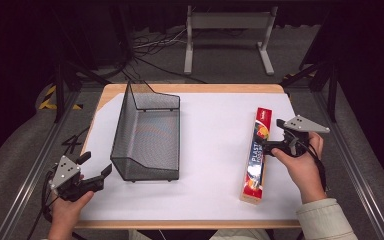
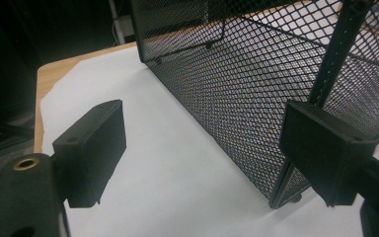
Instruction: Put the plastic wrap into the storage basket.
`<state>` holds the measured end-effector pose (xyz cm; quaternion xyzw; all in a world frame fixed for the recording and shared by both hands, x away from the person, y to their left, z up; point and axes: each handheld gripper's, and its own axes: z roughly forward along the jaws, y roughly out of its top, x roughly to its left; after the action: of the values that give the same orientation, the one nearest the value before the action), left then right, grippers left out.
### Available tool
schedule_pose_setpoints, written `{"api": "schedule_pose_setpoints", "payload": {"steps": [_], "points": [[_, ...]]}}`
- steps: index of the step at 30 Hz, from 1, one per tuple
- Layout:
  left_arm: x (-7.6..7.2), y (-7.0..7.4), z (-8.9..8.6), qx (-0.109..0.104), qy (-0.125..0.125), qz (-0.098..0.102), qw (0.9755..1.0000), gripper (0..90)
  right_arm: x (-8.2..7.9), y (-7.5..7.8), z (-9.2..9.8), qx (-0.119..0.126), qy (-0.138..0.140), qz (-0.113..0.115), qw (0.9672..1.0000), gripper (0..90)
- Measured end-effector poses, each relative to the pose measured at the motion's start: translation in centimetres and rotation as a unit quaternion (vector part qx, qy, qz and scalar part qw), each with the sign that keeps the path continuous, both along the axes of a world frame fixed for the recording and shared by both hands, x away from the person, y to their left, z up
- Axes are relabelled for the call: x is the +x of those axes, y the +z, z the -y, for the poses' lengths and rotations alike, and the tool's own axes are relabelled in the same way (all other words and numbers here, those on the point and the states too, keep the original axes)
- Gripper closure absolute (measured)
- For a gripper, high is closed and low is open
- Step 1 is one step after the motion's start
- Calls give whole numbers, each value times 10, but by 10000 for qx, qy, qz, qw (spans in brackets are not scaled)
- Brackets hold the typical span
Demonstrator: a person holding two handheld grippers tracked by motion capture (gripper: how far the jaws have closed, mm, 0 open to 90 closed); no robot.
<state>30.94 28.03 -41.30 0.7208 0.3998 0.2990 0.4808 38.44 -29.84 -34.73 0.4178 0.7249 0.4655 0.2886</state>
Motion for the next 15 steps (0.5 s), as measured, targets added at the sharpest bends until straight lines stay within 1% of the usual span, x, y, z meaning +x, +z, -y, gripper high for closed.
{"api": "schedule_pose_setpoints", "payload": {"steps": [2,3,4,5,6,7,8,9,10,12,13,14,15], "points": [[-1,-2,0,-3,-4,9,10000,189,4,-3,-3,-19,-117,-224,9997,44],[-1,-2,0,-3,-4,9,10000,189,4,-3,-3,-19,-117,-224,9997,44],[0,-3,-1,-35,6,-8,10000,189,8,-7,-7,-56,-196,-398,9990,44],[0,-4,-3,-154,-15,-43,9999,190,9,-8,-9,-71,-254,-421,9988,44],[0,-4,-3,-154,-15,-43,9999,190,10,-9,-11,-64,-284,-378,9989,44],[0,-4,-5,-313,-38,-66,9995,190,12,-10,-12,-87,-359,-293,9989,43],[0,-4,-5,-328,-35,-61,9994,190,13,-11,-13,-85,-436,-288,9986,37],[0,-4,-5,-328,-35,-61,9994,190,13,-11,-13,-85,-436,-288,9986,37],[-1,-2,-5,-347,-64,-33,9994,190,15,-14,-16,-7,-593,-434,9973,34],[-1,-1,-3,-287,-95,-3,9995,190,17,-18,-18,16,-732,-676,9950,31],[-1,-1,-3,-287,-95,-3,9995,190,19,-21,-19,6,-796,-828,9934,34],[-1,0,1,-208,-131,33,9997,189,20,-24,-21,-27,-878,-980,9913,36],[-1,0,1,-208,-131,33,9997,189,20,-24,-21,-27,-878,-980,9913,36]]}}
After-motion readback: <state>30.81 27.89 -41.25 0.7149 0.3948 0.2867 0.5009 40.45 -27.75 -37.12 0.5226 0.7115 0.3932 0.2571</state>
